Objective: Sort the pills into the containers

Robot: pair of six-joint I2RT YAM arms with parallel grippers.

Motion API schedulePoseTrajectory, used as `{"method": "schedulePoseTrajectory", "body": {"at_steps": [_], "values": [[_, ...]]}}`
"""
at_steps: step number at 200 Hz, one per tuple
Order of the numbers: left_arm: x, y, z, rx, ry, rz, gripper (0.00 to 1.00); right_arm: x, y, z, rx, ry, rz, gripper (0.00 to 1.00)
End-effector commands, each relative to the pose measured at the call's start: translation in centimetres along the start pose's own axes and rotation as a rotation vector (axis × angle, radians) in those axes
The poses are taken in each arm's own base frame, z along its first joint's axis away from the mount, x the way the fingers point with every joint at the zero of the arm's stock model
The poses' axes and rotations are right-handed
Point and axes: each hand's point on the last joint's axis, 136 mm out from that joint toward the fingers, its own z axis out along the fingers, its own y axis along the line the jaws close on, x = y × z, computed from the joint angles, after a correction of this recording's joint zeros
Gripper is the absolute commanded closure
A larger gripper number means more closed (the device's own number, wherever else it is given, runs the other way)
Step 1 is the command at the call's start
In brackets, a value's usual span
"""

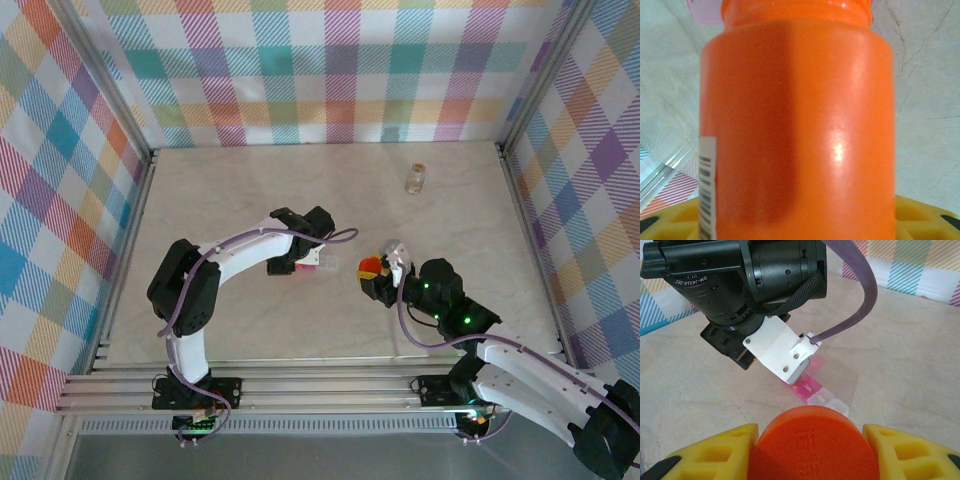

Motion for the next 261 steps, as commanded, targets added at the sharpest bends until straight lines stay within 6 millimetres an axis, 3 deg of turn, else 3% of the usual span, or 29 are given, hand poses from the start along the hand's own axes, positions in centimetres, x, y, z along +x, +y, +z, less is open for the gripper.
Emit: {"method": "schedulePoseTrajectory", "body": {"at_steps": [1, 70, 142, 261], "values": [[-0.1, -0.1, 0.4, -0.006, 0.037, 0.046, 1.0, -2.0, 0.2, -0.2, -0.014, -0.048, 0.007, 0.82], [-1.6, -1.4, 1.8, 0.022, 0.073, 0.103, 1.0, -1.9, 0.2, -0.2, -0.016, -0.046, 0.007, 0.82], [-0.6, -0.6, 0.6, 0.004, 0.037, 0.061, 1.0, -1.9, 0.3, -0.2, -0.021, -0.046, 0.007, 0.82], [0.1, -0.1, 0.3, 0.002, 0.009, 0.014, 1.0, -1.8, 0.3, 0.0, -0.019, -0.04, 0.009, 0.82]]}}
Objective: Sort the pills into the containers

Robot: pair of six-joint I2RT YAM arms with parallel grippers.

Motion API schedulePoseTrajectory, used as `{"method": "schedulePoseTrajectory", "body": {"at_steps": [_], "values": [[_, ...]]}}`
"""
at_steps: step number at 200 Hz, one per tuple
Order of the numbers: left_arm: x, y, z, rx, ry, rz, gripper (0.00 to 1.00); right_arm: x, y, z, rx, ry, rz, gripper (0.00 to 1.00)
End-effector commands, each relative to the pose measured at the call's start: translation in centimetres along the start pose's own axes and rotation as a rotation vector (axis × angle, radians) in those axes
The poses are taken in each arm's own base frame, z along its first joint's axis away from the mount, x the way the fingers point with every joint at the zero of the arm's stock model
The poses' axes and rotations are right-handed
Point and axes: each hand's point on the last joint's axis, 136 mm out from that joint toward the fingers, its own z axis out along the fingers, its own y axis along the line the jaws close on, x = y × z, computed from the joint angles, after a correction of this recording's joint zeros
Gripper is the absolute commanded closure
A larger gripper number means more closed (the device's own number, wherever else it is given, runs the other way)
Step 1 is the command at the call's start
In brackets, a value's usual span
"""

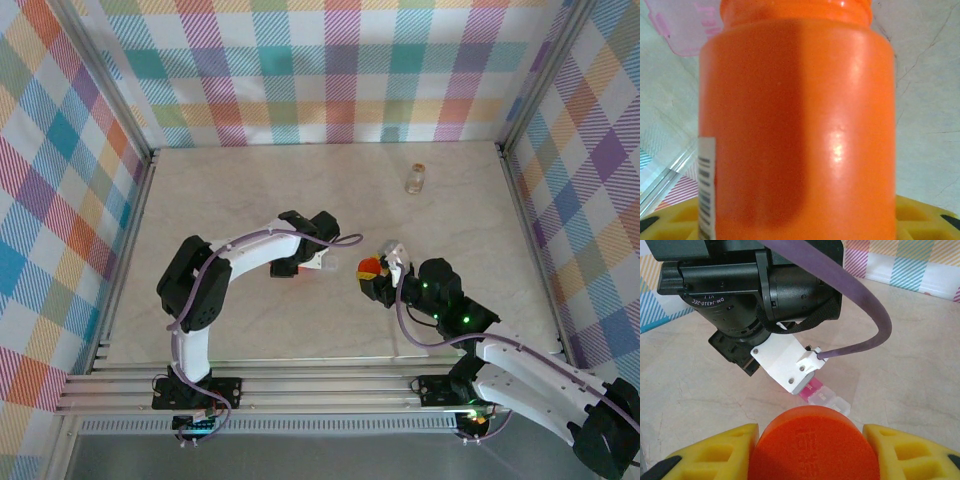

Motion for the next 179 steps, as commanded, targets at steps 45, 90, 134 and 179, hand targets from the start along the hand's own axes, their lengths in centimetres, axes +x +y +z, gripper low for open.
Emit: {"method": "schedulePoseTrajectory", "body": {"at_steps": [45, 90, 134, 179], "values": [[1.2, 0.4, -0.7, -0.004, -0.026, -0.047, 1.0, -2.0, 0.2, -0.2, -0.012, -0.048, 0.007, 0.82], [1.4, 0.3, -0.8, 0.008, -0.048, -0.094, 1.0, -2.0, 0.1, -0.2, -0.011, -0.046, 0.008, 0.82], [1.5, -0.4, -0.4, 0.047, -0.1, -0.189, 1.0, -1.9, 0.1, -0.1, -0.012, -0.044, 0.009, 0.82], [1.6, -0.6, -0.7, 0.038, -0.208, -0.323, 1.0, -1.8, 0.2, 0.0, -0.018, -0.038, 0.008, 0.82]]}}
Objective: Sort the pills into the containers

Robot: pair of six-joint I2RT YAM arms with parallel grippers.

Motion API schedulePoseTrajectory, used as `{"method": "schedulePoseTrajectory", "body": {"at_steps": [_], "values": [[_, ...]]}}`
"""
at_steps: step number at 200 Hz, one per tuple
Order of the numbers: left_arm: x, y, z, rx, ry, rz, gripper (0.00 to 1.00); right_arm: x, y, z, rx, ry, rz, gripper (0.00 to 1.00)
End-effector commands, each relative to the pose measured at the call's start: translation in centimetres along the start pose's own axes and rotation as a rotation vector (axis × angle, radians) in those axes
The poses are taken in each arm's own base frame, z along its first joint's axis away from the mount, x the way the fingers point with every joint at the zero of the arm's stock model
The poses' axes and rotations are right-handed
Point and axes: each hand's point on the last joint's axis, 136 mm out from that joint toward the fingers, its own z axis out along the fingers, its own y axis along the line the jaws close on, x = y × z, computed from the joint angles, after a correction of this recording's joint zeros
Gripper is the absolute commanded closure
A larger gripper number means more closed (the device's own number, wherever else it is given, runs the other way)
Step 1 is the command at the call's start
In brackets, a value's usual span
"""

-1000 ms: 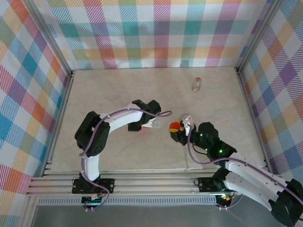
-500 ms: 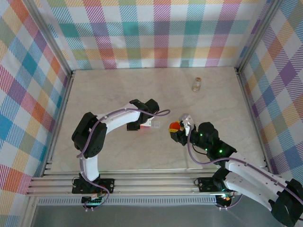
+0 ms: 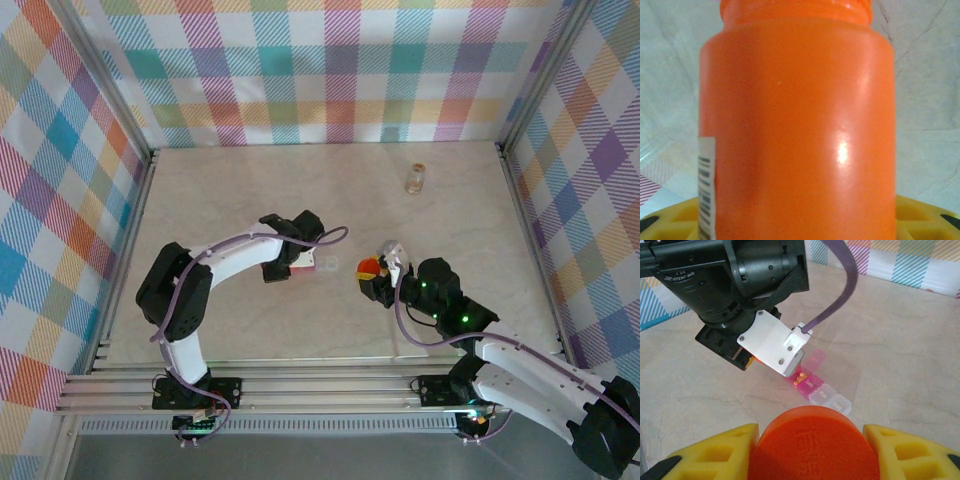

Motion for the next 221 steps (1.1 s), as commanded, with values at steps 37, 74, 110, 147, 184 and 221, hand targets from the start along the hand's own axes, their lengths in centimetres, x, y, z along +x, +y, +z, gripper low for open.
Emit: {"method": "schedulePoseTrajectory", "body": {"at_steps": [37, 74, 110, 147, 184, 221], "values": [[-1.1, 1.5, -2.9, -0.067, -0.331, -0.333, 1.0, -2.2, 0.2, -0.3, -0.011, -0.052, 0.007, 0.82], [-1.7, 2.4, -4.8, -0.129, -0.543, -0.531, 1.0, -2.0, 0.1, -0.1, -0.007, -0.042, 0.007, 0.82], [-0.7, 4.6, -12.0, -0.201, -0.942, -0.769, 1.0, -1.7, -0.2, 0.1, 0.005, -0.034, 0.004, 0.82], [4.7, 3.7, -24.5, -0.231, -1.658, -0.913, 1.0, -1.9, 0.2, 0.3, -0.016, -0.031, 0.008, 0.82], [6.6, 1.2, -28.3, -0.151, -1.886, -0.84, 1.0, -4.3, 0.6, -0.3, -0.03, -0.051, -0.003, 0.82], [6.0, 0.8, -29.6, -0.154, -1.918, -0.745, 1.0, -8.4, 2.6, -1.5, -0.126, -0.084, 0.022, 0.82]]}}
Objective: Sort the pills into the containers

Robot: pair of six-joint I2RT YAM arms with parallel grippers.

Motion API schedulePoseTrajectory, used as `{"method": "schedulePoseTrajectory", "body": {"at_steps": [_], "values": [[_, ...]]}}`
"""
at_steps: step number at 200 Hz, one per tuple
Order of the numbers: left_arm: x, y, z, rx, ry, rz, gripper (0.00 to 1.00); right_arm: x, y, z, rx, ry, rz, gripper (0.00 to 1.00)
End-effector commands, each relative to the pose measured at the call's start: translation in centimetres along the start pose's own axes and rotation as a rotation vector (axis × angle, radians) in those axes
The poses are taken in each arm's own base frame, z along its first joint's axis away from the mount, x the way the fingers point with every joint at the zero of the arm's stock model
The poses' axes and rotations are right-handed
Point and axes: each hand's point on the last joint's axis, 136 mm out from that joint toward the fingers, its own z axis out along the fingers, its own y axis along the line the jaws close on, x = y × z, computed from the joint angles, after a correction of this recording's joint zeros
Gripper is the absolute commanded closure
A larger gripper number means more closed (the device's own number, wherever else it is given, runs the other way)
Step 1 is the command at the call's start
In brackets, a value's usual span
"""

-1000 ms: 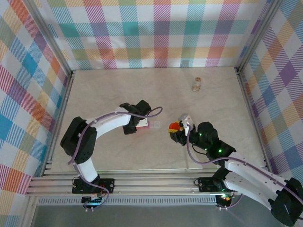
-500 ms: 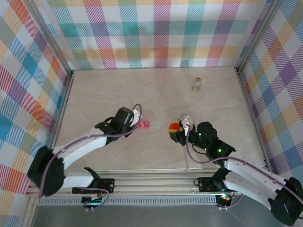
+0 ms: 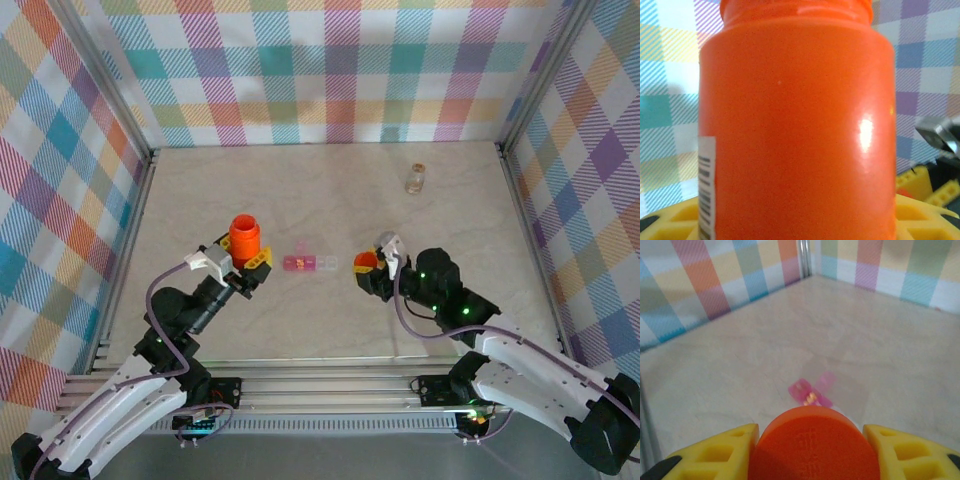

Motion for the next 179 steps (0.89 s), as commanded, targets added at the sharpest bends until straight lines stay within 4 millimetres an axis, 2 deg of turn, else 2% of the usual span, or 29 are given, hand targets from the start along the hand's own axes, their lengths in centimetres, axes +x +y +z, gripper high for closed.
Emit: {"method": "schedulePoseTrajectory", "body": {"at_steps": [1, 36, 67, 95, 127, 179], "values": [[-1.5, -1.6, 0.4, 0.097, -0.047, 0.008, 1.0, -3.8, 1.6, -1.0, -0.083, -0.054, 0.025, 0.82], [1.5, -3.7, 1.3, 0.213, 0.093, 0.021, 1.0, -7.6, 4.4, -2.8, -0.223, -0.105, 0.035, 0.82], [3.9, -6.4, 1.1, 0.353, 0.142, -0.001, 1.0, -9.0, 7.1, -3.9, -0.376, -0.116, -0.045, 0.82], [5.6, -8.5, 0.9, 0.452, 0.175, 0.002, 1.0, -9.8, 7.9, -3.9, -0.423, -0.131, -0.086, 0.82], [6.3, -9.9, 0.9, 0.504, 0.193, 0.015, 1.0, -10.3, 8.7, -3.0, -0.485, -0.112, -0.094, 0.8], [7.1, -10.2, 0.8, 0.506, 0.191, 0.024, 1.0, -9.6, 10.6, -0.9, -0.571, -0.06, -0.093, 0.8]]}}
